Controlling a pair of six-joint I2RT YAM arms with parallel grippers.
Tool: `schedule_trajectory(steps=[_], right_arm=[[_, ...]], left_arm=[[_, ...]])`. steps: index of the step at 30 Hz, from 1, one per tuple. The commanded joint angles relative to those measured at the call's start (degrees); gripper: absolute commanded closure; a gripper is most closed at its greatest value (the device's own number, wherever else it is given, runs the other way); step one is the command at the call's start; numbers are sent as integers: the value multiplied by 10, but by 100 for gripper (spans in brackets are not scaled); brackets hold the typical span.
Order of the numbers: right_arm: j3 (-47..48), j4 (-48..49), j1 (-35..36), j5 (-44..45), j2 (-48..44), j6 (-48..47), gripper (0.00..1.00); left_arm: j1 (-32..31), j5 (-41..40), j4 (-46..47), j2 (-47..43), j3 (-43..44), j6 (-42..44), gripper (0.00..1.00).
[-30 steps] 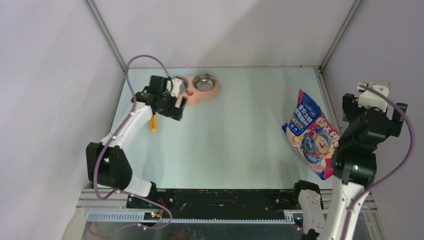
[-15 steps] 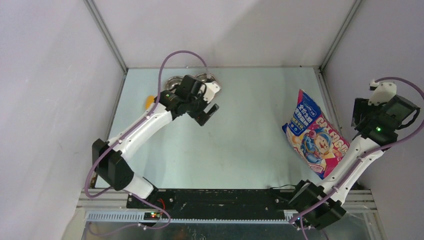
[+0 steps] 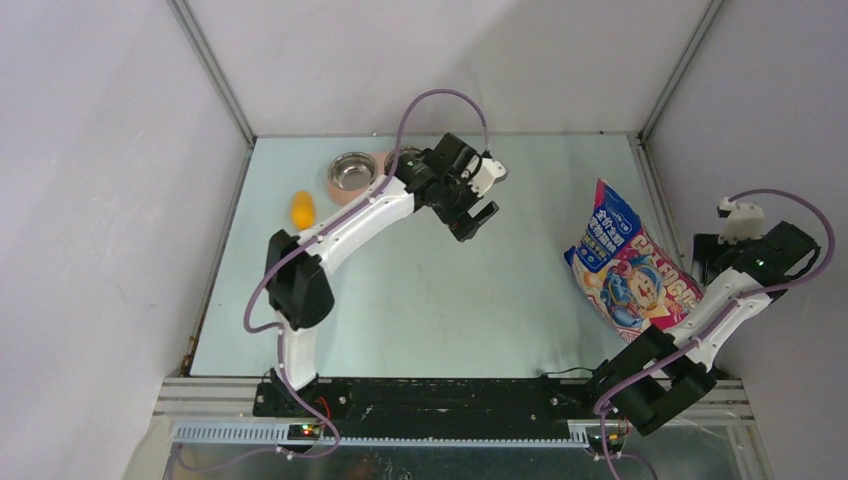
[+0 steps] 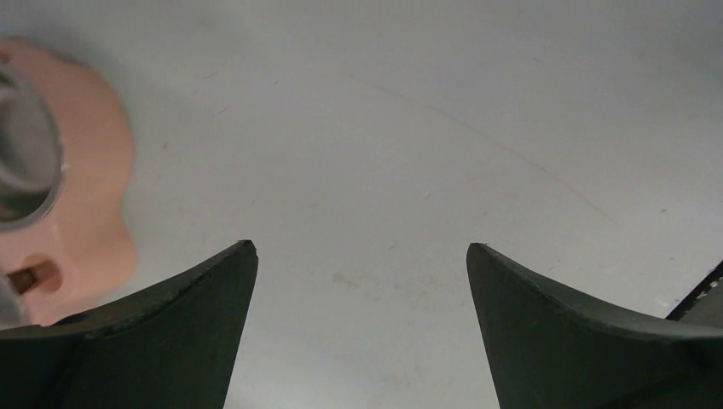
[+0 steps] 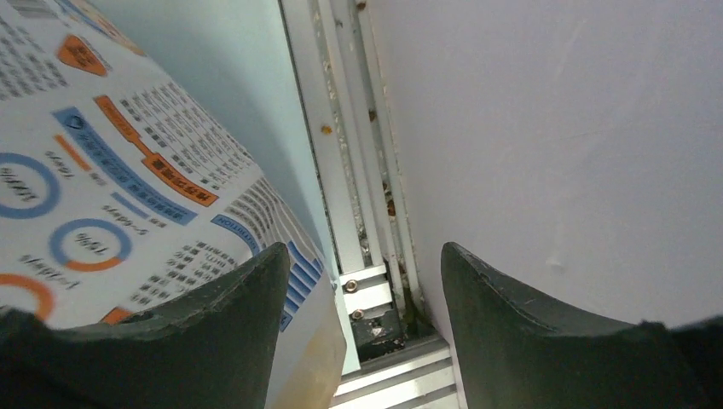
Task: Serve the pet food
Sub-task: Move the pet food bag to the center of the board.
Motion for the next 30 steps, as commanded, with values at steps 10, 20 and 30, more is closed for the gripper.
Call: schedule_trajectory(steps=[10, 20, 30], right_arm=[[-68, 103, -13, 19, 93, -19, 34], [-114, 149, -14, 38, 131, -47, 35], [-126, 124, -15, 6, 135, -52, 35]], left_arm=[[-51, 152, -3, 113, 120, -23, 0], [-73, 236, 94, 201, 182, -157, 0], [-89, 309, 251, 243, 129, -326, 0]])
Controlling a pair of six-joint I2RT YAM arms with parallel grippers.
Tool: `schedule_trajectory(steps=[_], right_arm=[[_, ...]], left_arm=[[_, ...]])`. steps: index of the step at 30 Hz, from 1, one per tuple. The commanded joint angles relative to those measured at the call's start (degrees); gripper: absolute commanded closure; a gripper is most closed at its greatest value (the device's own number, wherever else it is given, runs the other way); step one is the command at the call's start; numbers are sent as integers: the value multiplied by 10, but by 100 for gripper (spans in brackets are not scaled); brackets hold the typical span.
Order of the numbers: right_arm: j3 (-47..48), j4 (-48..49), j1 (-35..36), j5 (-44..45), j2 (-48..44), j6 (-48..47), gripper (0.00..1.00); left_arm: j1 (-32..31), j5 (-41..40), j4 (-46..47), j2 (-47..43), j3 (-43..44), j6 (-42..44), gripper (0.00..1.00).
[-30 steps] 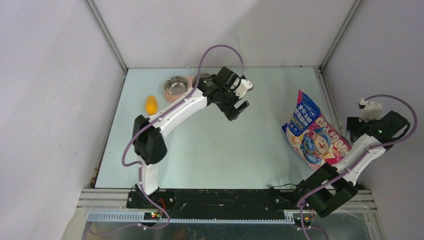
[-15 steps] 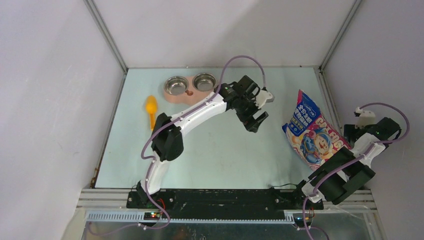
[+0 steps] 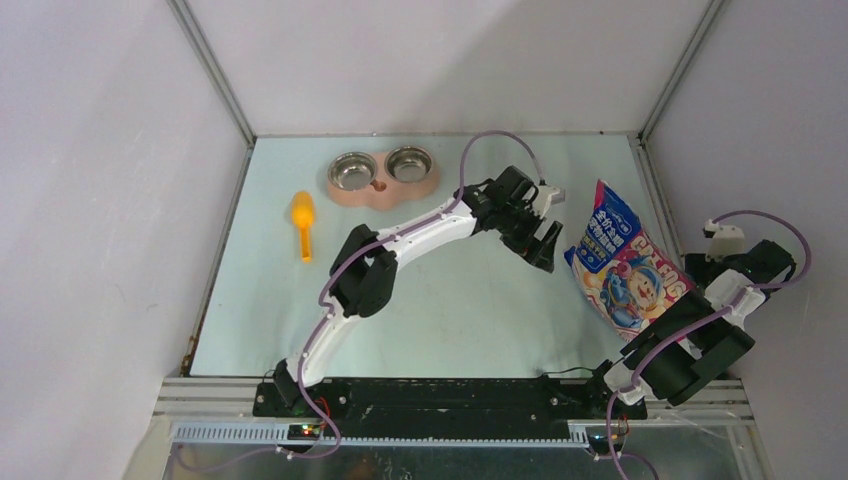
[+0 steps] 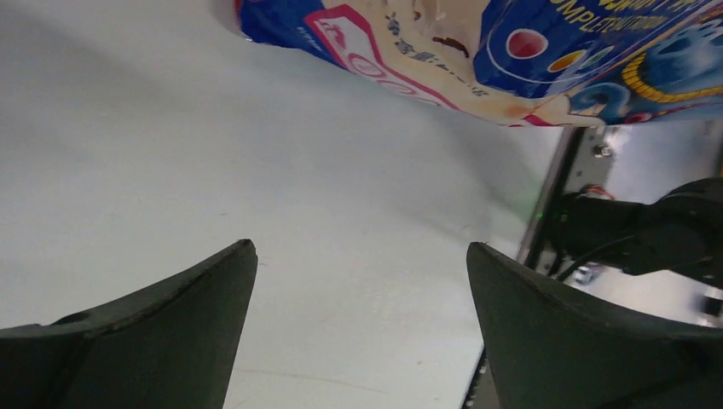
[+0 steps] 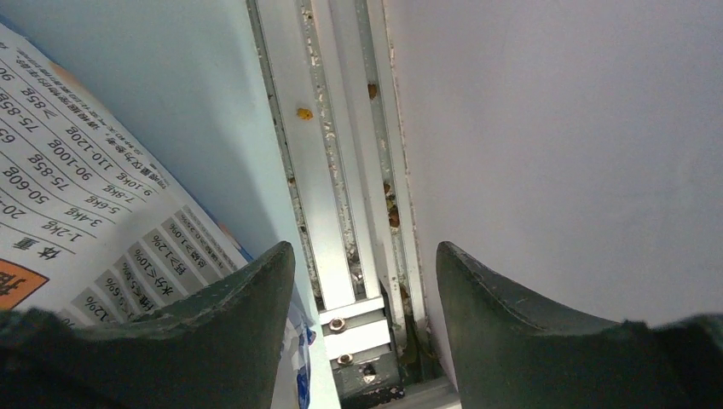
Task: Serve the pet food
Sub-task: Move the pet food bag to the center of the board.
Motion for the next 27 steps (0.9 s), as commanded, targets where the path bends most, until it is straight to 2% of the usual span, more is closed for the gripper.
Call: schedule_trajectory(steps=[1, 8, 11, 14, 18, 27], right_arm=[[-15, -49, -2, -22, 10, -11, 35], [-15, -64, 2, -33, 25, -13, 35], [-15, -74, 15, -36, 28, -12, 35], [-15, -91, 36, -38, 29, -10, 36], [-15, -104, 92, -24, 35, 7, 37], [2, -109, 254, 9, 44, 71, 37]], left_arm=[[-6, 63, 121, 8, -21, -120, 0], [-9, 111, 223, 44, -21, -223, 3], [-10, 124, 249, 56, -20, -255, 10], [-10, 135, 265, 69, -19, -275, 25], [-10, 150, 287, 77, -28, -306, 36], [-10, 156, 310, 62, -64, -337, 40]])
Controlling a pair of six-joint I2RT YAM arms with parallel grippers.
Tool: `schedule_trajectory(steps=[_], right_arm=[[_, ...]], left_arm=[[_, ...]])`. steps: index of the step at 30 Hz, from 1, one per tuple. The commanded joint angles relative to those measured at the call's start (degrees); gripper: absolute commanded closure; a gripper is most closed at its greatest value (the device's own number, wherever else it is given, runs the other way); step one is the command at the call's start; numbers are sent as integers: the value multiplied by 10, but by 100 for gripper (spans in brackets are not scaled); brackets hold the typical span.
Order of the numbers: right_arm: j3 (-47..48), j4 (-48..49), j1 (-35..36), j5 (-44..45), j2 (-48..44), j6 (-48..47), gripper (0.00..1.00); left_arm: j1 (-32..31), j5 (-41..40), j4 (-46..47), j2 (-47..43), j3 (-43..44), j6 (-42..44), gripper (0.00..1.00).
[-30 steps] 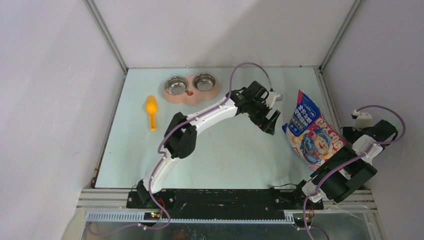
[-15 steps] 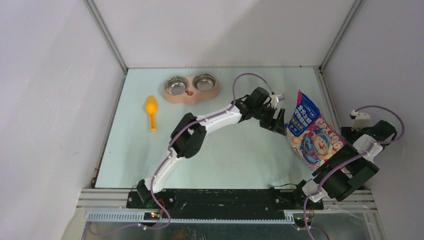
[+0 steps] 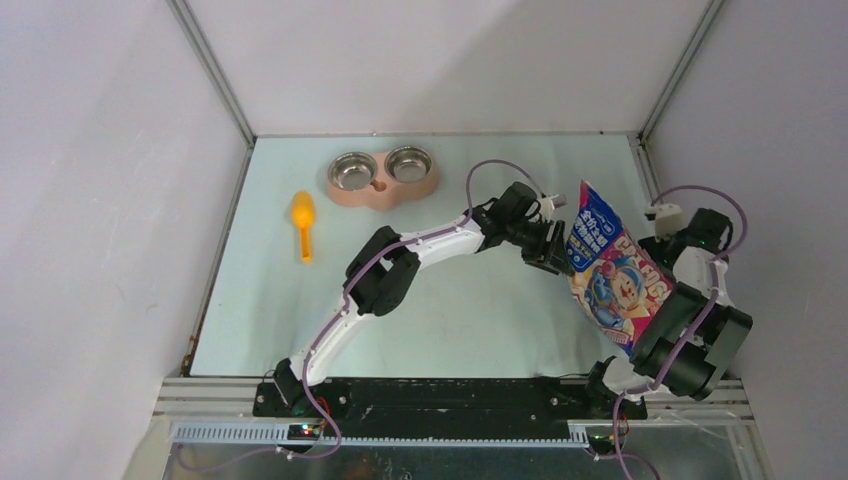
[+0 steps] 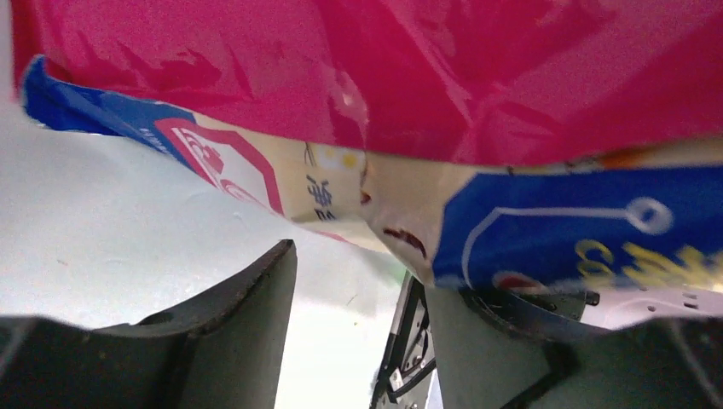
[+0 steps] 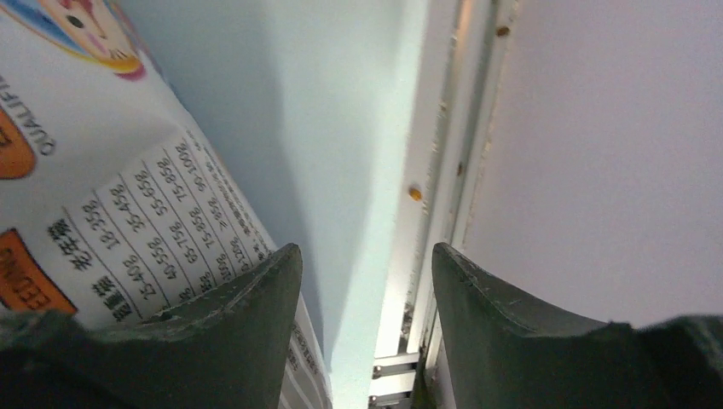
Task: Serve the pet food
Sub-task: Move the pet food bag to the center of the board.
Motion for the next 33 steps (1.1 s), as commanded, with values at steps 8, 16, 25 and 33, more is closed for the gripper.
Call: schedule_trajectory(steps=[8, 16, 25, 33], right_arm=[[64, -142, 179, -111, 73, 114, 38], [140, -153, 304, -167, 120, 174, 38], [247, -132, 278, -86, 110, 244, 36], [275, -189, 63, -78, 11, 201, 33]], left_arm=[[21, 6, 3, -91, -95, 12, 38], [125, -45, -40, -285, -292, 156, 23], [213, -80, -184, -409, -374, 325, 12], [211, -58, -212, -380, -355, 343, 11]])
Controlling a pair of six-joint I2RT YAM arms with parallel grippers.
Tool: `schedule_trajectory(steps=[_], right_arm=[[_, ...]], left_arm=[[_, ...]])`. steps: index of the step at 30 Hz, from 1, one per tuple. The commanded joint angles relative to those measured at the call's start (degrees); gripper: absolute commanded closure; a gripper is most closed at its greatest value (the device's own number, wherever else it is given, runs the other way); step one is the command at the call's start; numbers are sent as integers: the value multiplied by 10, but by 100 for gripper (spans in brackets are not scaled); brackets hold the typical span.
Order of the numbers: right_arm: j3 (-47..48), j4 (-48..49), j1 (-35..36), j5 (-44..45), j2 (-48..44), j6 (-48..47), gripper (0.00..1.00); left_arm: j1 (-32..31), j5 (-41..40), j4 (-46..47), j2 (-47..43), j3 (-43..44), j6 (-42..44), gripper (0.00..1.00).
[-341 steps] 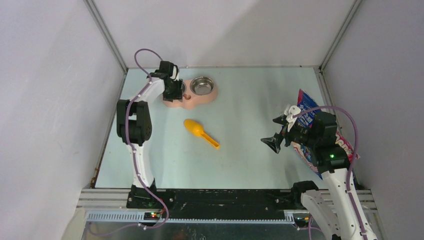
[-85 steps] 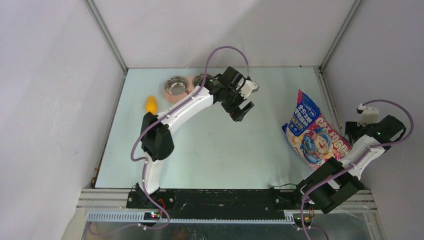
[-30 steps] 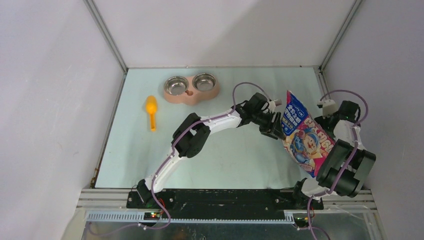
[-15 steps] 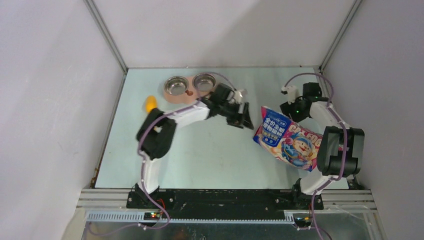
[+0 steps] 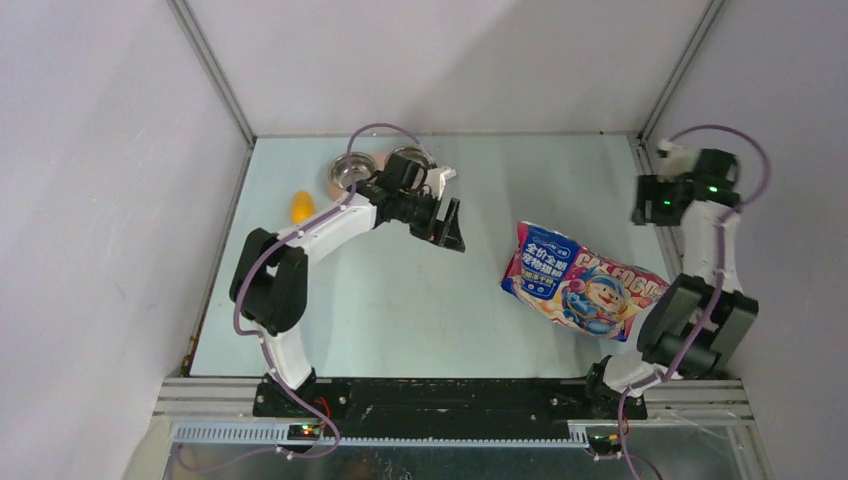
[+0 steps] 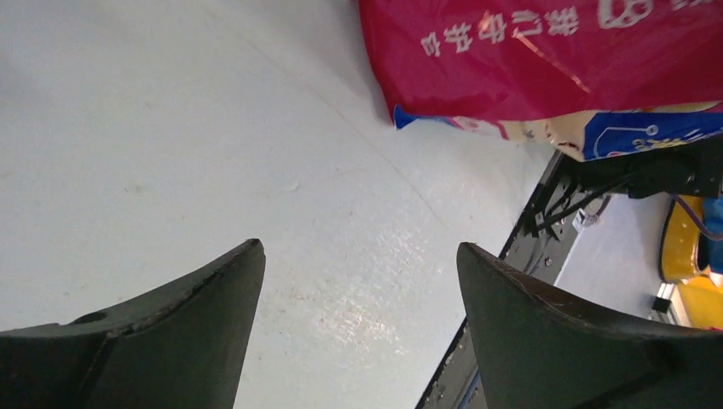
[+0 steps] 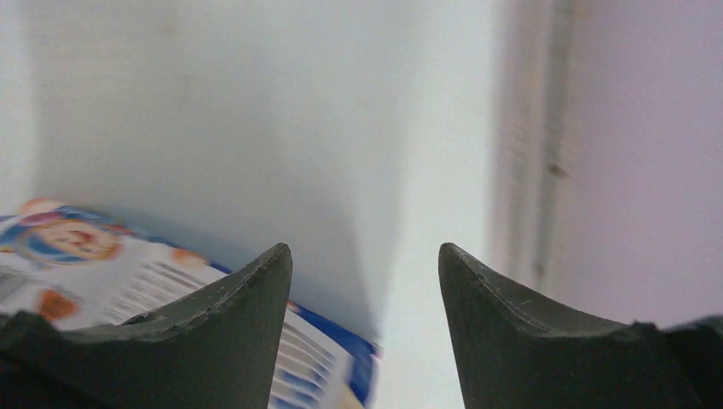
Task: Serve the pet food
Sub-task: Move the pet food bag to the center of the board.
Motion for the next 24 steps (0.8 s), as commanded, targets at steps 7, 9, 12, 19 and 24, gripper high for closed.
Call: schedule_trajectory(steps=[7, 9, 12, 19, 24], right_arm=[[-2, -162, -251, -9, -112, -198, 34], [-35, -183, -288, -18, -138, -260, 35], [-91, -208, -326, -23, -163, -351, 35], [-150, -289, -365, -72, -142, -391, 34], [-154, -298, -354, -105, -98, -357, 33]], left_arm=[[-7, 16, -37, 14, 24, 32, 11], [-7, 13, -39, 8, 19, 36, 10], [-7, 7, -41, 2, 17, 42, 10], [-7, -2, -55, -15, 28, 49, 9], [-7, -12, -64, -34, 24, 63, 7]])
